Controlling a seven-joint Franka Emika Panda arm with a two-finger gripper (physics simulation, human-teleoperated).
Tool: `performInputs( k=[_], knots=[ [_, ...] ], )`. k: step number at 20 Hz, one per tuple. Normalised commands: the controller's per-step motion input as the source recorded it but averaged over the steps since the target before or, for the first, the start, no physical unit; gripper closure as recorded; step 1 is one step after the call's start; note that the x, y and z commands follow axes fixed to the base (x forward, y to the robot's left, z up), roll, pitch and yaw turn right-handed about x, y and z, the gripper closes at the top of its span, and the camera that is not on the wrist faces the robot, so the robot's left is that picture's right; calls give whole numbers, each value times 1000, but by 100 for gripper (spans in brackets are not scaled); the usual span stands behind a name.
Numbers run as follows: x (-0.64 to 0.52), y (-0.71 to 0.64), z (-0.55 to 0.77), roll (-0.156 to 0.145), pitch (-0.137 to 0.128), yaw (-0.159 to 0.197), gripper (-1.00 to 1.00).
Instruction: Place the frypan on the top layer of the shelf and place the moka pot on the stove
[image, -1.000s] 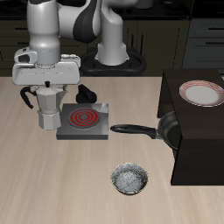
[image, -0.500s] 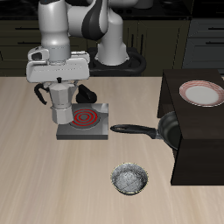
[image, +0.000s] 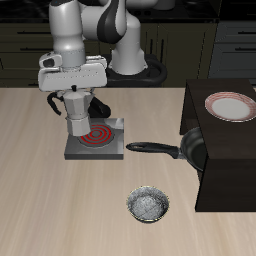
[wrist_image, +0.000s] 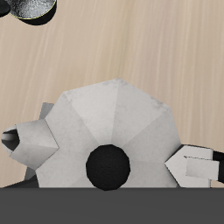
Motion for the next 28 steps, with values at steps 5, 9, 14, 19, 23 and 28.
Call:
performInputs(
  k=[5,9,14,19,23,28],
  knots=[
    [-305,43,-23,36,9,-28,100],
    [-330,209,-58,87,-22,52,100],
    [-150,131,-70,48,10,8,100],
    [3,44,-42,21,-6,23,100],
    [128,16,-104,-18,39,-37,100],
    [10,44,-109,28,-22,41,100]
  ],
)
